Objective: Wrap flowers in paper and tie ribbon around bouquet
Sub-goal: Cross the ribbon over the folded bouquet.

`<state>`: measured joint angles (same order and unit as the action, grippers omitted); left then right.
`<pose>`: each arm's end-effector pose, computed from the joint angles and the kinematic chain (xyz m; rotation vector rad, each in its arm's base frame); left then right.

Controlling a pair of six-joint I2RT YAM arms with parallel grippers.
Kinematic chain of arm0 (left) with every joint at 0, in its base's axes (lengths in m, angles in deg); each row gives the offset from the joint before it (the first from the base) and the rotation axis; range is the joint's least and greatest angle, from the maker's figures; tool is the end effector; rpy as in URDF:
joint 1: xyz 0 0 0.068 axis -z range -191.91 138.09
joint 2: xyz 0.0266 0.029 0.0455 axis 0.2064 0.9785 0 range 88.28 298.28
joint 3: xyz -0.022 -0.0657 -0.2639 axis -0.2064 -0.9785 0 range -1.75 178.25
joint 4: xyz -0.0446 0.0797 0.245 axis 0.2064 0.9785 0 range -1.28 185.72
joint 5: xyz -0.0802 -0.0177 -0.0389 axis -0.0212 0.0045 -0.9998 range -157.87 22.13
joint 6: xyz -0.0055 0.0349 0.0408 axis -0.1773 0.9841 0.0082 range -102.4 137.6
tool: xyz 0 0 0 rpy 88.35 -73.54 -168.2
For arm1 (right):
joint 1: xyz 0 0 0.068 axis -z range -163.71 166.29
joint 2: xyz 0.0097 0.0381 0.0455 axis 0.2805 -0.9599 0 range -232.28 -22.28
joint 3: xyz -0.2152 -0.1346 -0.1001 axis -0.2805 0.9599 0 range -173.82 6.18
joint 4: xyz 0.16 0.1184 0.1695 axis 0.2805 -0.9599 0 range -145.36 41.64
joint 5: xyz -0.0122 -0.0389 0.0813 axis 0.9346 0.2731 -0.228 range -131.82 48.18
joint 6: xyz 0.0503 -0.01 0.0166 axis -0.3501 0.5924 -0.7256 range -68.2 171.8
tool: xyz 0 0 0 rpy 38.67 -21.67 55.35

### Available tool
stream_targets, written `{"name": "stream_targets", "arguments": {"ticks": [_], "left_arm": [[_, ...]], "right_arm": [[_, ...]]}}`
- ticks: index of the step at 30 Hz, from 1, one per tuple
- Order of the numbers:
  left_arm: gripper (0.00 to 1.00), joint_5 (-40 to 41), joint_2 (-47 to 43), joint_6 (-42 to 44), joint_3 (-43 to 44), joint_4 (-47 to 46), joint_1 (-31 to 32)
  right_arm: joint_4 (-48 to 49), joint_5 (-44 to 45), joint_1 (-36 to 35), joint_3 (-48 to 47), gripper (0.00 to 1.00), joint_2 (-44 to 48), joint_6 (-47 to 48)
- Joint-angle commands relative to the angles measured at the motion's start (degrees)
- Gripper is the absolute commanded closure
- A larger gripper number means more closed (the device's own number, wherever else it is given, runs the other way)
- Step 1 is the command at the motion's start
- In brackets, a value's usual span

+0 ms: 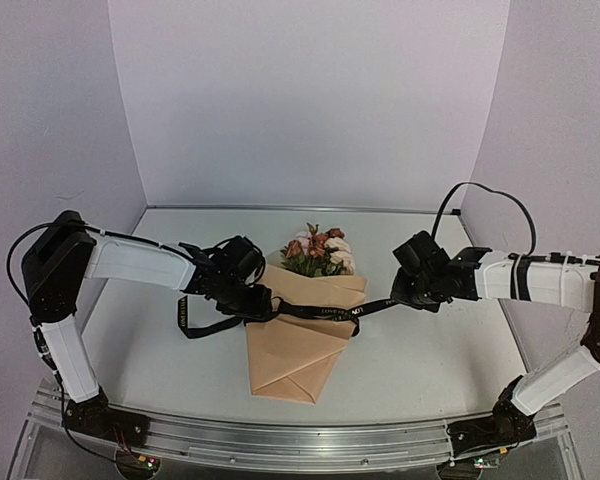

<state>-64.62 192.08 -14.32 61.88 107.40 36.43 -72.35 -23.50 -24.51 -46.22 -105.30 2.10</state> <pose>0.2445 -0.2719 0.1639 0.3588 2.6348 -0.4203 0.2283 0.1821 0.2146 0.3188 2.4559 0.2796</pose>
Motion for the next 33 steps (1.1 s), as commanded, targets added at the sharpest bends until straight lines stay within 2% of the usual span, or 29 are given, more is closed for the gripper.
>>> {"name": "stream_targets", "arguments": {"ticks": [1, 9, 11, 19, 22, 33], "left_arm": [[0.41, 4.88, 1.33, 4.82, 4.3, 2.64, -0.36], [0.44, 4.53, 3.83, 8.33, 6.53, 1.89, -0.38], [0.48, 5.56, 4.19, 8.63, 6.72, 1.94, -0.39], [0.9, 12.49, 2.05, 8.26, 5.04, 1.24, -0.45], [0.99, 15.18, -0.39, 7.95, 3.71, 0.31, -0.45], [1.0, 18.32, -10.43, 7.24, -2.49, -2.84, -1.02]], "right_arm": [[0.26, 1.01, 0.1, -2.41, 1.0, 0.41, 0.75], [0.26, 1.27, 0.08, -2.64, 1.0, 0.16, 0.66], [0.26, 1.28, 0.1, -2.82, 1.0, 0.08, 0.66], [-0.56, 2.63, 0.09, -3.68, 1.0, 1.72, 1.3], [-1.67, 4.16, 0.1, -4.43, 1.0, 2.41, 1.91], [-6.09, 8.72, 0.97, -5.64, 1.0, 2.75, 2.65]]}}
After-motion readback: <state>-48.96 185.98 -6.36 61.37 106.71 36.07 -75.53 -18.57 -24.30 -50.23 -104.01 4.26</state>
